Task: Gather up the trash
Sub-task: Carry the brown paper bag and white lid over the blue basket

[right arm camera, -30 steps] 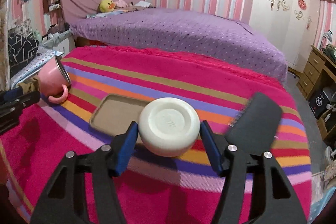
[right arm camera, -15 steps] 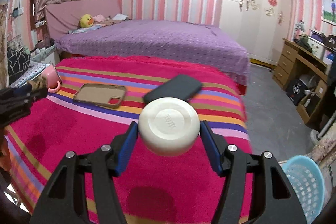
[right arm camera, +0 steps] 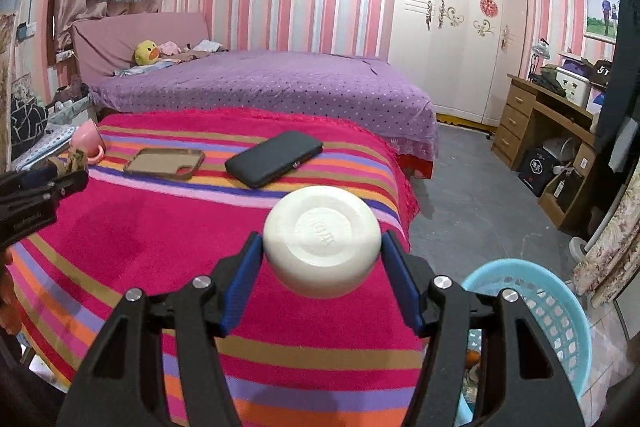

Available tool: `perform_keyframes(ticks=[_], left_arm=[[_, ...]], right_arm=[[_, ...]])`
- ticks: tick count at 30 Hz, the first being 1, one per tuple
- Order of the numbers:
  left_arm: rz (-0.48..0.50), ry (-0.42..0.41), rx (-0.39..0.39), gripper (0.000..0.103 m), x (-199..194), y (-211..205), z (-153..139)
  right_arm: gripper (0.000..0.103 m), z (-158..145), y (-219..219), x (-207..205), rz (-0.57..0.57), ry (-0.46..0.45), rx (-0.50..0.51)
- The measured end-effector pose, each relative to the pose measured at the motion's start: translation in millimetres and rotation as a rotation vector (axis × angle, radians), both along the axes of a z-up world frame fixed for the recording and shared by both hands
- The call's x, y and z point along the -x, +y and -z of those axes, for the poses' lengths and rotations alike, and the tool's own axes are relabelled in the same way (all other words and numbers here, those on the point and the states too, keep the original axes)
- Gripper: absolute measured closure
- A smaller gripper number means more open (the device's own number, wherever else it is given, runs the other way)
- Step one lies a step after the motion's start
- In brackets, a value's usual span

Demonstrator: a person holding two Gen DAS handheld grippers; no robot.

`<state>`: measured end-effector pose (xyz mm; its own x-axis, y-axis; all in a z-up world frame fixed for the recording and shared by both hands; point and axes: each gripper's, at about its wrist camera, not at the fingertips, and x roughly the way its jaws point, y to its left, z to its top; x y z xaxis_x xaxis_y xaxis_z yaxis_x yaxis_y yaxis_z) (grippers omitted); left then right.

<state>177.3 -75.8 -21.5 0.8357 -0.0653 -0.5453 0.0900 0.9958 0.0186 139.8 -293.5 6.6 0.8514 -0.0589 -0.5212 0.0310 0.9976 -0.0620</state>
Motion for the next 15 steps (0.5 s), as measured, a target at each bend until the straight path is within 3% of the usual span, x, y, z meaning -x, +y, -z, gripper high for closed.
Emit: perform_keyframes(ticks=[15], left_arm=[[0.034, -0.025, -0.044, 0.052, 12, -42, 7]], right_arm=[[0.043, 7, -26, 8, 0.009, -0.001, -0.023]])
